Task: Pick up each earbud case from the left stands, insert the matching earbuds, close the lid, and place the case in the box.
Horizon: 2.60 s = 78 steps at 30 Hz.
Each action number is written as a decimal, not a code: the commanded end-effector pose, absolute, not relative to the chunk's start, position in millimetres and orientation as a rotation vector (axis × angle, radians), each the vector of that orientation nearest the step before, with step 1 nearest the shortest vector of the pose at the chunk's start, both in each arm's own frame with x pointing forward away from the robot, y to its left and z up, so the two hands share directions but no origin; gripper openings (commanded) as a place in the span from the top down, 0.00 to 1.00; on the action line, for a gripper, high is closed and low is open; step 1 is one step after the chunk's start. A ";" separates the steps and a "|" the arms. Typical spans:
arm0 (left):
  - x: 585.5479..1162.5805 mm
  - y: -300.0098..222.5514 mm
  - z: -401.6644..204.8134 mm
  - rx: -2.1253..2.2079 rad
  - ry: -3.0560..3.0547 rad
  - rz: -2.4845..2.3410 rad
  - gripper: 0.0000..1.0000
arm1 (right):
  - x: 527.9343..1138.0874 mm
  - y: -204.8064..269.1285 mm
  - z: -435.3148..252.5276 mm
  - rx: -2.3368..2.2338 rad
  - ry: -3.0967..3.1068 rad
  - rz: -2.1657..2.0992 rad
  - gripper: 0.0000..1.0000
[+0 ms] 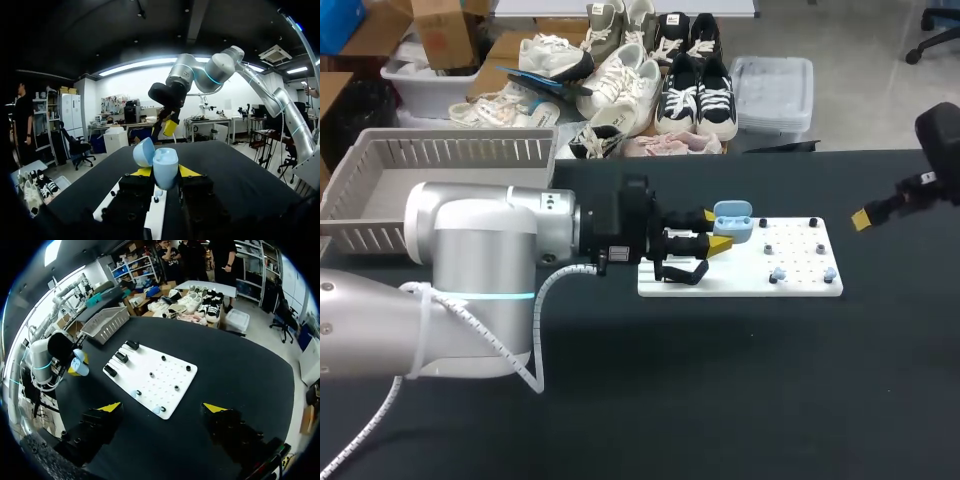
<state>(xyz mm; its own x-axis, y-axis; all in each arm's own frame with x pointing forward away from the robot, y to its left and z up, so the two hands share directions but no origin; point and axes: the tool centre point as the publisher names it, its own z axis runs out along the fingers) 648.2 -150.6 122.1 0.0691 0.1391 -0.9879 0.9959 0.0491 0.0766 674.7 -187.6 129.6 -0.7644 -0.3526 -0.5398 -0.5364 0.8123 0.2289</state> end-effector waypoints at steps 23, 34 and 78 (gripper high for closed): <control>646.9 -151.2 121.1 1.295 1.278 -1.041 1.00 | 650.8 -178.5 82.3 -0.866 2.600 0.005 0.00; 646.9 -151.2 121.1 1.295 1.278 -1.041 1.00 | 644.9 -157.2 71.3 -0.906 2.591 -0.113 0.00; 646.9 -151.2 121.1 1.295 1.278 -1.041 1.00 | 643.9 -150.0 31.4 -0.773 2.626 -0.455 0.00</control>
